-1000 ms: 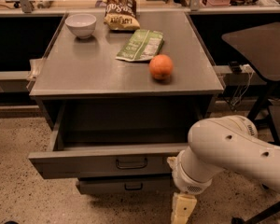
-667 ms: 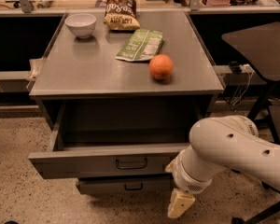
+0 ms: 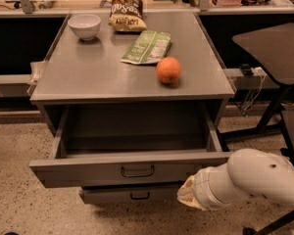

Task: Close top drawer

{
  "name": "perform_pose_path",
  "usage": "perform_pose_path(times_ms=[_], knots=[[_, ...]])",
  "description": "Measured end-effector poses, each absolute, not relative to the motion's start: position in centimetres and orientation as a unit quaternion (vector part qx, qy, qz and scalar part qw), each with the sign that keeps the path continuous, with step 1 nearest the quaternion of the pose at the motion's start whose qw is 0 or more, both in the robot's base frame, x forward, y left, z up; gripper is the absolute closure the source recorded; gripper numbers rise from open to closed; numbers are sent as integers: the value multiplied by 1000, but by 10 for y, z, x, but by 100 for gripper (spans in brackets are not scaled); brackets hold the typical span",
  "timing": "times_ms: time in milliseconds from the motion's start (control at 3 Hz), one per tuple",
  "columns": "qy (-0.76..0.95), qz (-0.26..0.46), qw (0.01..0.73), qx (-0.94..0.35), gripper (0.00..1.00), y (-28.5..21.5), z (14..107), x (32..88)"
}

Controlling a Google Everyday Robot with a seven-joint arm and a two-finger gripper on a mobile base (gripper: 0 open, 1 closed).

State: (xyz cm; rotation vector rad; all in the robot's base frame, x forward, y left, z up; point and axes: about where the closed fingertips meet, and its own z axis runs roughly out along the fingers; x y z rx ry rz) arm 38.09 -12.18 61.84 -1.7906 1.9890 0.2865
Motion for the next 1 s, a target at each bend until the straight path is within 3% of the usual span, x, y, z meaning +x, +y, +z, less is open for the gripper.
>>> perform_pose_path(times_ms=[333, 667, 1000], knots=[[711, 112, 311, -620, 95, -128, 616, 402], [677, 150, 384, -610, 100, -127, 614, 431], [667, 191, 407, -594, 100, -127, 610, 443]])
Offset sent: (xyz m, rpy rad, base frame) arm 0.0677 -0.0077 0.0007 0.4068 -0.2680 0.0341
